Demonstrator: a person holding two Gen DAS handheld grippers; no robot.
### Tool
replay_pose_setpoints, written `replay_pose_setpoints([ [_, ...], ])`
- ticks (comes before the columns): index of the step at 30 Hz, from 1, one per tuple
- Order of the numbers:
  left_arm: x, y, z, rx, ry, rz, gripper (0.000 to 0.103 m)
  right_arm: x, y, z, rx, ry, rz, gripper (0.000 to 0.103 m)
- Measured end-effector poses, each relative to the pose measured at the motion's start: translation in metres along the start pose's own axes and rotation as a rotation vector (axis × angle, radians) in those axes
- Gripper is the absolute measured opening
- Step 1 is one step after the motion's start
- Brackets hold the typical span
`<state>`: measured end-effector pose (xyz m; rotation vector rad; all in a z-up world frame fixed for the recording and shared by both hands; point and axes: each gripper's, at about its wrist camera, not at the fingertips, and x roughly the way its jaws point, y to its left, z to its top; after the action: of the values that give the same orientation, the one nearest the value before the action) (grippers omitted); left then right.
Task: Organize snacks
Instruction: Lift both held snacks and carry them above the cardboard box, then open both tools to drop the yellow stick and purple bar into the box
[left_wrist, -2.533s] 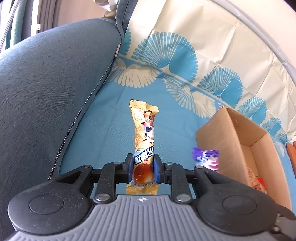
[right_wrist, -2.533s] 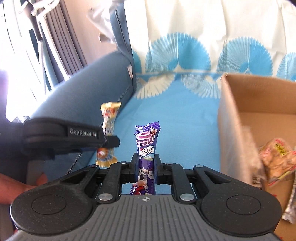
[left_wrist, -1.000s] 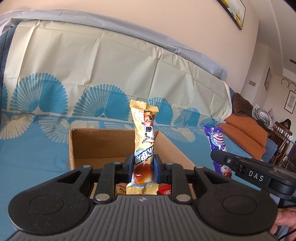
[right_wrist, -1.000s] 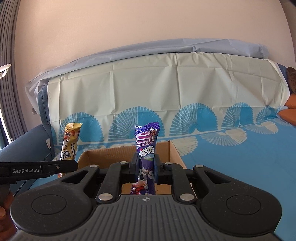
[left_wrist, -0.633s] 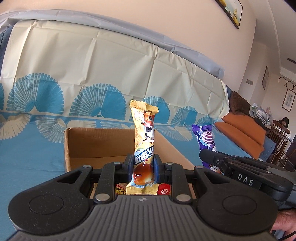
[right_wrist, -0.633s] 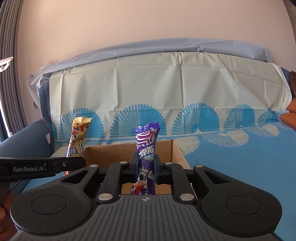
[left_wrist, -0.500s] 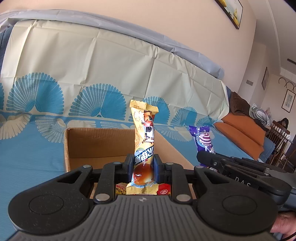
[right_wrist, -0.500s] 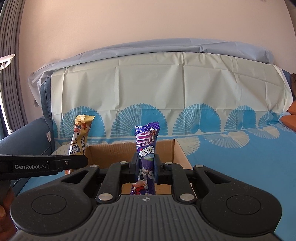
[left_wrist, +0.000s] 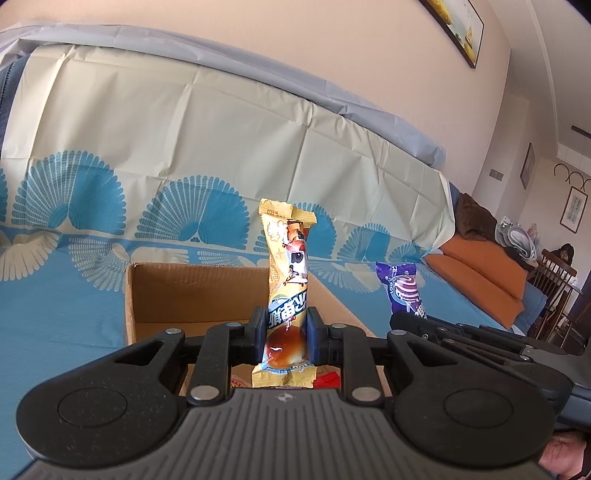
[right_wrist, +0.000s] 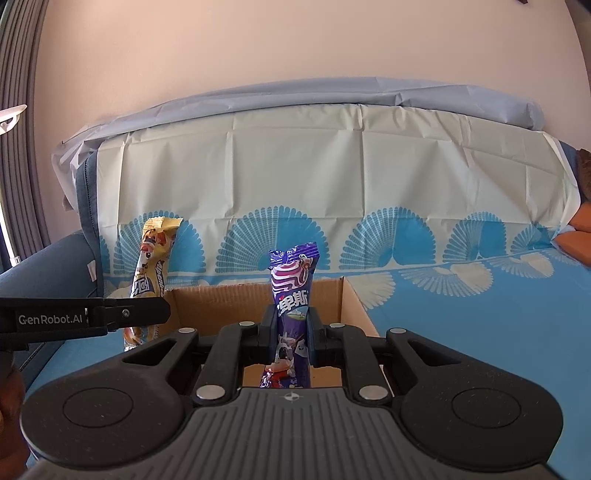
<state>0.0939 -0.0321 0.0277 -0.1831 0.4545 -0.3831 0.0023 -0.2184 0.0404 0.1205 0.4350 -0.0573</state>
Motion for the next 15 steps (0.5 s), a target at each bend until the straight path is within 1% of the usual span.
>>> replay_pose_setpoints([
  [15,-0.0008,0.0004,0.0017,-0.019,-0.007,-0.008,0.024,0.0037,0.0042,0.0004,-0.007,0.012,-0.016,0.016],
])
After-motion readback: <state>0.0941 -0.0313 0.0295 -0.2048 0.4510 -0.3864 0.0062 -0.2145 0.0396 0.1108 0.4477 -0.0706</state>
